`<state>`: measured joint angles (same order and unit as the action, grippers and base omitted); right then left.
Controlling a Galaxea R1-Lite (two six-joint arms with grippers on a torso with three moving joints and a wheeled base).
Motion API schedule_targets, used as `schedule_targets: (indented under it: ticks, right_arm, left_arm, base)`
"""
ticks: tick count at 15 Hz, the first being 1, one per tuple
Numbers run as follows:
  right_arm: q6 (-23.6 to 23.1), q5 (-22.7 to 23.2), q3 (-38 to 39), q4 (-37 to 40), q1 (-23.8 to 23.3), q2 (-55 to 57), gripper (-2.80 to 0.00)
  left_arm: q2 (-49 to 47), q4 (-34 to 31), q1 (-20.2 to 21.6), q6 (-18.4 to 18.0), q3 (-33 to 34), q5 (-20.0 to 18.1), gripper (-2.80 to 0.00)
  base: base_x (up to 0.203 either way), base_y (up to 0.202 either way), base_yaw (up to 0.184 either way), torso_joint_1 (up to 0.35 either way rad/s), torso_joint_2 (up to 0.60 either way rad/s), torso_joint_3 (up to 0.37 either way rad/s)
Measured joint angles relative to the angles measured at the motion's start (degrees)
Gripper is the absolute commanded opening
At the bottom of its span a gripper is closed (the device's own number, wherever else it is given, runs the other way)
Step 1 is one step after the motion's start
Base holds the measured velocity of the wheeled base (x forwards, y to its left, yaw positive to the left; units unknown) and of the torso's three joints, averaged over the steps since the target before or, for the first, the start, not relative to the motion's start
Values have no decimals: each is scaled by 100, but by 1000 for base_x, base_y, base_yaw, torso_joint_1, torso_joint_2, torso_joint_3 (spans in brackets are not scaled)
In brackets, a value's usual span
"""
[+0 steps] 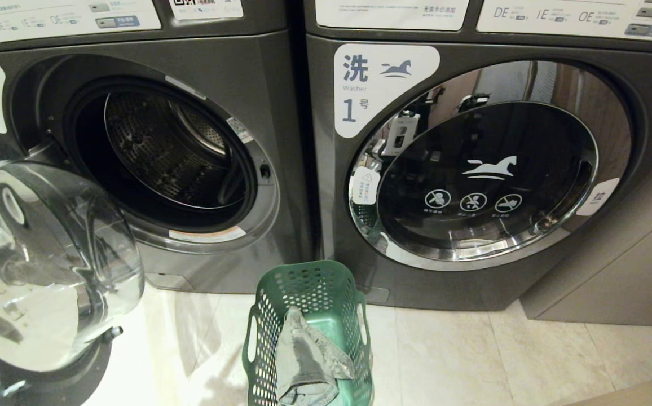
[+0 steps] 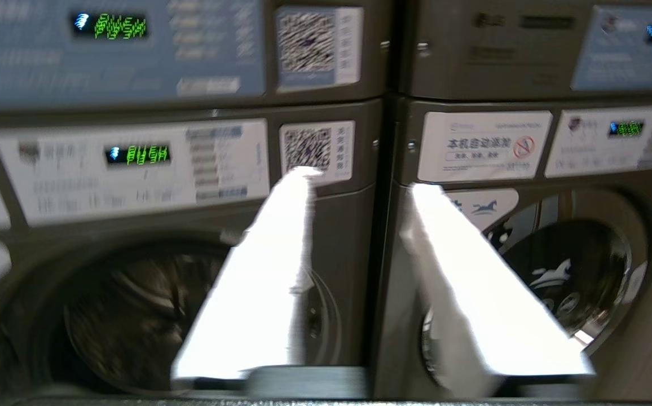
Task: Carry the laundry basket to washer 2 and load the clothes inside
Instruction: Open the lid of the washing machine
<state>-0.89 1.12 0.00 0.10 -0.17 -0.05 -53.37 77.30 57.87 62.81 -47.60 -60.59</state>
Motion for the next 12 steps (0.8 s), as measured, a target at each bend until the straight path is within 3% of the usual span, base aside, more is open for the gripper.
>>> schedule_targets:
  ticks: [2, 3, 6, 9, 11, 12]
  right_arm:
    - [1, 0, 0, 0, 1, 0, -280]
    - [-1, 0, 0, 0, -1, 0, -280]
    - [1, 0, 0, 0, -1, 0, -280]
    - [0, 0, 0, 0, -1, 0, -280]
    - [1, 0, 0, 0, -1, 0, -280]
    - [-1, -2, 0, 0, -3, 0, -280]
  left_arm:
    - [-61, -1151, -93, -73, -57, -6, -280]
    - [-119, -1794, -175, -297, -91, -5, -280]
    - [-593, -3291, -610, -1593, -298, 58, -280]
    - [-1209, -3752, -902, -3322, -714, 215, -280]
    - [-1692, -3888, -1160, -4842, -1001, 815, -280]
    - [-1924, -3965, -1301, -5555, -1136, 1405, -280]
  base:
    - [0, 0, 0, 0, 0, 0]
    - [0, 0, 0, 0, 0, 0]
    - [0, 0, 0, 0, 0, 0]
    - [0, 0, 0, 0, 0, 0]
    - [0, 0, 0, 0, 0, 0]
    - [0, 0, 0, 0, 0, 0]
